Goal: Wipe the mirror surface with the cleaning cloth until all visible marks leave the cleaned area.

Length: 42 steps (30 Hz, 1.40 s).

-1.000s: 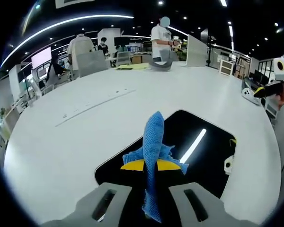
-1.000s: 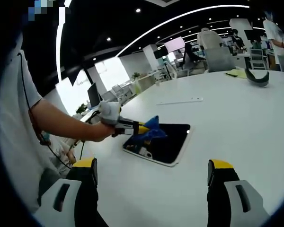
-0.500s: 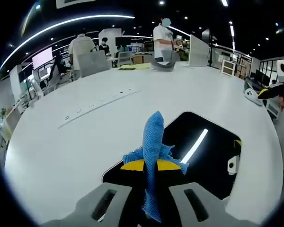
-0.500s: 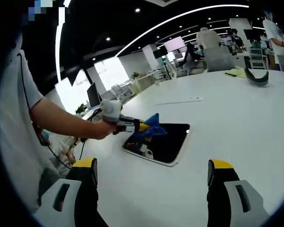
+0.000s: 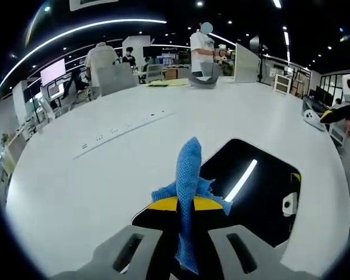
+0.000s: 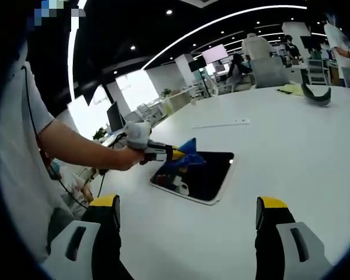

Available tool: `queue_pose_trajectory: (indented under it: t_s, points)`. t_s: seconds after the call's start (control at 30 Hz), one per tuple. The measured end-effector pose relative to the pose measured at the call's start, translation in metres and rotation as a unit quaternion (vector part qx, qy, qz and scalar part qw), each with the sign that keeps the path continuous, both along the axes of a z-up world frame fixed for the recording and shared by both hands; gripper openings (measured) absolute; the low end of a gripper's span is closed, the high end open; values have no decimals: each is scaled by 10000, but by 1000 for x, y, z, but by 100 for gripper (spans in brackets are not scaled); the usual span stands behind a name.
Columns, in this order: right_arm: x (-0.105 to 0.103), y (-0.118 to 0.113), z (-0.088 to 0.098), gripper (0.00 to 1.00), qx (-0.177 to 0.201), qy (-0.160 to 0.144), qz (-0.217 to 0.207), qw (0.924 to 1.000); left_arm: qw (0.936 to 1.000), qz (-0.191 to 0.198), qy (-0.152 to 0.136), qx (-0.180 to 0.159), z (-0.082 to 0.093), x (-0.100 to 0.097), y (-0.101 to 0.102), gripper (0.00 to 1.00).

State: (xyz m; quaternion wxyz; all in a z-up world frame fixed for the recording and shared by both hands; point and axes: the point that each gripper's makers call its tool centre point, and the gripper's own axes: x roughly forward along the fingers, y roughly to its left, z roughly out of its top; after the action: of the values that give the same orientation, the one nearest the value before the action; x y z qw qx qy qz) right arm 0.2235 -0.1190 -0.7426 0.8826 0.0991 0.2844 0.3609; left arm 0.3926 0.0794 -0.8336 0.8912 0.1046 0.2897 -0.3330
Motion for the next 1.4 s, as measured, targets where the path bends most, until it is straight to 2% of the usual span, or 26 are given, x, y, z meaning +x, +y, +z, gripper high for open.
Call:
queue_pose_trajectory:
  t_s: [0.97,1.4]
  points:
    - [-1,3,-1,97,-32,35,55,10000,10000,39,-1,10,0,4,2,4]
    - [-2,5,6,96,-22,-27,79,10000,9999,161,47,9,0,4,9,4]
